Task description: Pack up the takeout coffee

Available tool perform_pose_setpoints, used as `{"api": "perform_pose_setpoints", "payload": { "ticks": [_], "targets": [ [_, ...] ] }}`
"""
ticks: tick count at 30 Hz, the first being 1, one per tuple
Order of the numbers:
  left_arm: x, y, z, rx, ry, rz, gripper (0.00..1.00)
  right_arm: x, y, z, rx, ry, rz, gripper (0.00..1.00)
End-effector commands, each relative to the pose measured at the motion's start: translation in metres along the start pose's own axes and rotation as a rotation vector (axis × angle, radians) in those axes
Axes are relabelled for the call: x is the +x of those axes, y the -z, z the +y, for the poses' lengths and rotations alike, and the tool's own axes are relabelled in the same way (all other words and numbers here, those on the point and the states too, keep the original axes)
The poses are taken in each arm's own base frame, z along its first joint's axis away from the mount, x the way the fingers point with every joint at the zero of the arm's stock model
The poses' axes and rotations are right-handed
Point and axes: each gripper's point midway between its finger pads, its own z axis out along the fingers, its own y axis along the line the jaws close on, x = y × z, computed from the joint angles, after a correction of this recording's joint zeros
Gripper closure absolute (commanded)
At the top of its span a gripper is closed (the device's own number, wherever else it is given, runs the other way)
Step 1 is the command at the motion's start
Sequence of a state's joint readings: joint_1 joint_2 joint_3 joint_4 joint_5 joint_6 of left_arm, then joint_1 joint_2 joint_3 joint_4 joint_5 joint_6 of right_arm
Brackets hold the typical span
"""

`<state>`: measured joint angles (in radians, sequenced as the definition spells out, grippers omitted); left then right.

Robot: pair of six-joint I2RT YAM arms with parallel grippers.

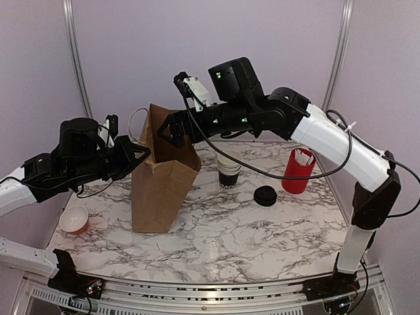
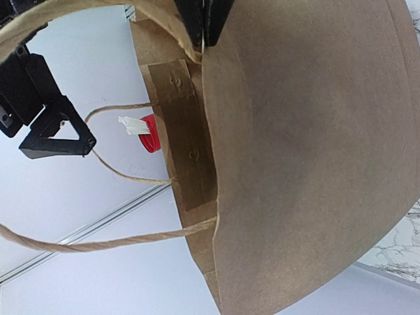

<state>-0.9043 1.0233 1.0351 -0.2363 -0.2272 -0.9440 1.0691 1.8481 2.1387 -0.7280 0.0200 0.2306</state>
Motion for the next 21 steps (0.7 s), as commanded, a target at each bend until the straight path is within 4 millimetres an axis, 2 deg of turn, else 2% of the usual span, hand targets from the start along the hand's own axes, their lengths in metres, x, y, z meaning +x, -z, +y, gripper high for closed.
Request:
{"api": "perform_pose_setpoints", "payload": {
  "ticks": [1, 7, 11, 17, 21],
  "targets": [
    [-0.012, 0.007, 0.0, -0.011, 0.012, -0.043, 1.0, -0.038, 0.019, 0.016, -0.061, 0.016, -0.131, 0.0],
    [-0.019, 0.014, 0.008, -0.007, 0.058, -0.088, 1.0, -0.066, 0.056, 0.026, -0.108, 0.036, -0.259, 0.0],
    [-0.023, 0.016, 0.015, 0.001, 0.085, -0.112, 0.99, -0.075, 0.075, 0.017, -0.059, 0.04, -0.304, 0.0],
    [-0.021, 0.008, 0.024, -0.018, 0.097, -0.095, 0.94, -0.074, 0.093, 0.004, 0.012, 0.032, -0.325, 0.0],
    [-0.02, 0.006, 0.025, -0.019, 0.093, -0.09, 0.82, -0.064, 0.098, -0.014, 0.102, 0.027, -0.31, 0.0]
  ]
}}
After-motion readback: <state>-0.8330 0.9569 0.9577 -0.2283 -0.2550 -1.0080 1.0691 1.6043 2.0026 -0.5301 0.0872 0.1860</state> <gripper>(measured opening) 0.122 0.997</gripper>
